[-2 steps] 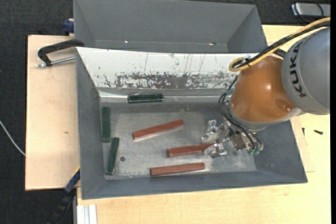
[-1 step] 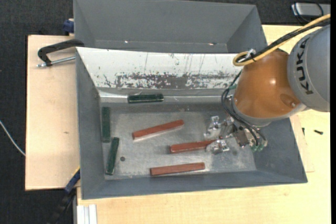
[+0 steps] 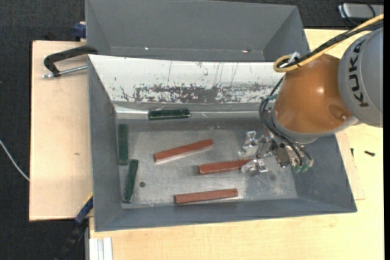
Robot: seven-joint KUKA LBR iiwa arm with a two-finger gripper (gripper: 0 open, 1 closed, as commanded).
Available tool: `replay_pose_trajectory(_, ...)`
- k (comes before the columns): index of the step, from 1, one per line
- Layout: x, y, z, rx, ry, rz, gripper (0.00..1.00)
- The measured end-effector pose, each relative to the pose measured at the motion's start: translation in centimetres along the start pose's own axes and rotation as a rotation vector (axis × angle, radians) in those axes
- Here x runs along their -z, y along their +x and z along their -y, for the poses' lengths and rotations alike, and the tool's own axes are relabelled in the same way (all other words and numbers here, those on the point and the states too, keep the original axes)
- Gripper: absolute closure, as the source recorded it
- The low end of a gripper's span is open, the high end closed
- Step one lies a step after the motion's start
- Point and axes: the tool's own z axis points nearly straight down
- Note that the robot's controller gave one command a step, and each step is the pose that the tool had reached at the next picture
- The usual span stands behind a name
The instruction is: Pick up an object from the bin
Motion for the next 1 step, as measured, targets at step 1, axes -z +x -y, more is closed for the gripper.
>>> replay_pose_trajectory(1,1.38,0.12,-0.07,0.000,-0.002,-0.007,1.00)
